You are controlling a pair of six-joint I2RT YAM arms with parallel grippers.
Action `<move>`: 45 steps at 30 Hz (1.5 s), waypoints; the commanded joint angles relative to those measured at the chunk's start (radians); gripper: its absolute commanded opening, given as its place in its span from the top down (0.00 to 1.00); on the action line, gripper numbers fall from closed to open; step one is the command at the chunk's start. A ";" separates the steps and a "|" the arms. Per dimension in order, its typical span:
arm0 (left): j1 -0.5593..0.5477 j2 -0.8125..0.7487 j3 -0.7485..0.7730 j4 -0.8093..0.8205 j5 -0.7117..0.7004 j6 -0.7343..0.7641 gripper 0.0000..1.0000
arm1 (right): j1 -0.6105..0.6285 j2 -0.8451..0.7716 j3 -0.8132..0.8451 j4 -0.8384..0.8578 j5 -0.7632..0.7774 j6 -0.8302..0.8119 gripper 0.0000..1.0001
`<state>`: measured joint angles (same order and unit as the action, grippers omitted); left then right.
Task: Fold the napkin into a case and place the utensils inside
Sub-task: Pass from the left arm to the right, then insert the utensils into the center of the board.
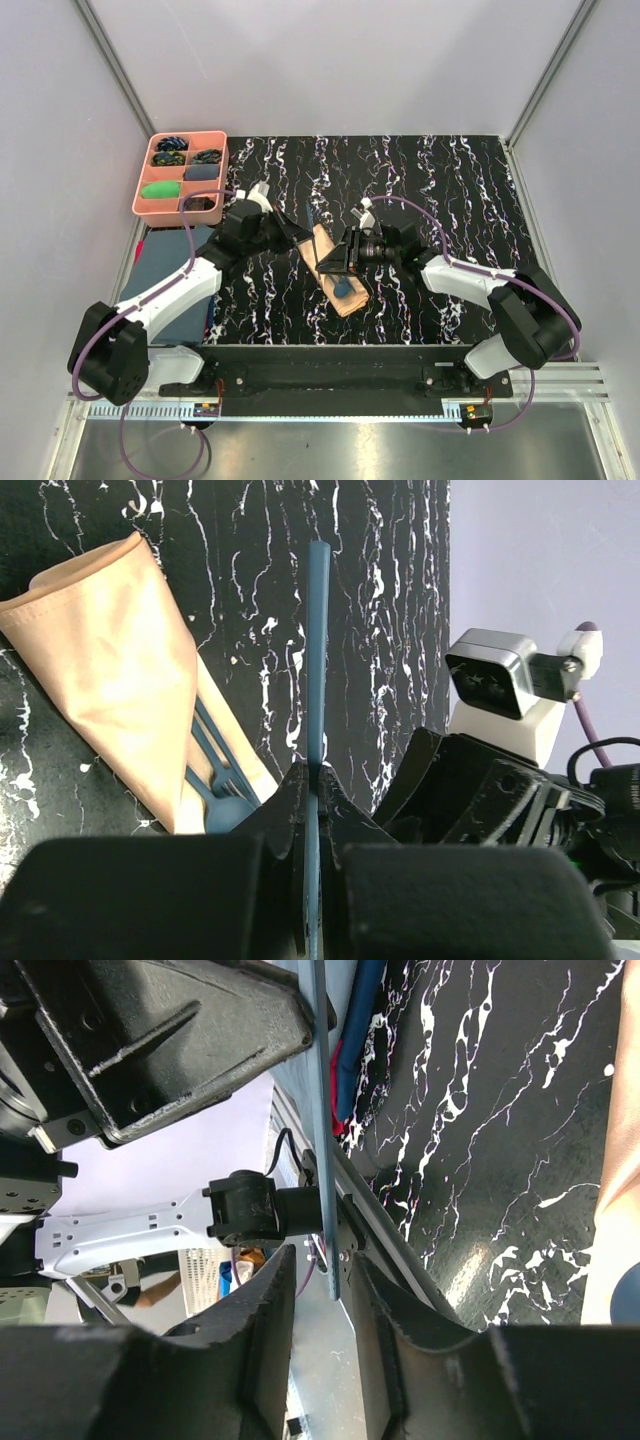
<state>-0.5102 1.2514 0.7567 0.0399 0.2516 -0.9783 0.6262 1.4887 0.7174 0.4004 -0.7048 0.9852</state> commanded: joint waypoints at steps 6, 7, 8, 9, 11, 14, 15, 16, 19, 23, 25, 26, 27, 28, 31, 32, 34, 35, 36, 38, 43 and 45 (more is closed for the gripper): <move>-0.004 -0.026 -0.013 0.081 0.034 -0.045 1.00 | -0.008 0.012 0.007 0.077 -0.048 0.007 0.71; -0.004 -0.026 -0.011 0.081 0.037 -0.045 1.00 | -0.008 0.015 0.007 0.083 -0.050 0.009 0.75; -0.004 -0.027 -0.011 0.080 0.035 -0.043 1.00 | -0.008 0.019 0.007 0.089 -0.053 0.013 0.80; -0.004 -0.030 -0.013 0.080 0.032 -0.046 1.00 | -0.010 0.018 0.008 0.092 -0.055 0.015 0.83; -0.004 -0.032 -0.019 0.084 0.035 -0.053 1.00 | -0.008 0.022 0.008 0.095 -0.056 0.013 0.87; -0.004 -0.032 -0.017 0.089 0.043 -0.051 1.00 | -0.008 0.018 0.007 0.091 -0.056 0.004 1.00; -0.004 -0.030 -0.008 0.072 0.043 -0.043 1.00 | -0.010 0.016 0.007 0.080 -0.050 -0.003 1.00; -0.004 -0.029 0.000 0.058 0.038 -0.036 1.00 | -0.010 0.016 0.007 0.045 -0.045 -0.013 1.00; -0.004 -0.029 0.013 0.015 0.022 -0.014 0.87 | -0.019 0.007 0.005 -0.012 -0.038 -0.054 1.00; 0.001 -0.041 0.024 -0.070 -0.040 0.029 0.54 | -0.031 -0.039 0.027 -0.233 0.010 -0.202 1.00; 0.004 -0.038 0.038 -0.107 -0.081 0.049 0.53 | -0.033 -0.064 0.063 -0.453 0.094 -0.281 1.00; 0.006 -0.033 0.044 -0.135 -0.086 0.067 0.53 | -0.033 -0.082 0.080 -0.509 0.116 -0.349 1.00; 0.006 -0.029 0.061 -0.152 -0.092 0.076 0.54 | -0.034 -0.091 0.086 -0.559 0.158 -0.373 1.00; 0.006 -0.012 0.066 -0.167 -0.107 0.082 0.54 | -0.034 -0.105 0.097 -0.675 0.184 -0.423 1.00; 0.006 0.034 0.085 -0.195 -0.103 0.102 0.57 | -0.036 -0.113 0.142 -0.879 0.267 -0.486 1.00; 0.006 0.048 0.087 -0.193 -0.098 0.108 0.57 | -0.034 -0.111 0.163 -0.923 0.278 -0.526 1.00; 0.006 0.095 0.093 -0.186 -0.078 0.113 0.59 | -0.034 -0.114 0.177 -1.021 0.297 -0.560 1.00; 0.004 0.115 0.105 -0.175 -0.065 0.125 0.59 | -0.036 -0.116 0.185 -1.044 0.300 -0.572 1.00; 0.004 0.168 0.119 -0.175 -0.036 0.133 0.62 | -0.034 -0.114 0.191 -1.095 0.300 -0.585 1.00; 0.002 0.227 0.159 -0.179 -0.008 0.153 0.67 | -0.034 -0.082 0.224 -1.153 0.309 -0.641 1.00; 0.001 0.350 0.211 -0.176 0.003 0.164 0.79 | -0.026 -0.030 0.293 -1.224 0.306 -0.701 1.00; 0.001 0.361 0.227 -0.176 -0.030 0.170 0.80 | -0.020 -0.024 0.306 -1.229 0.291 -0.706 1.00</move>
<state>-0.5083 1.6032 0.9180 -0.1547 0.2306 -0.8421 0.5961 1.4578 0.9558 -0.7509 -0.4202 0.3485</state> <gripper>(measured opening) 0.212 0.009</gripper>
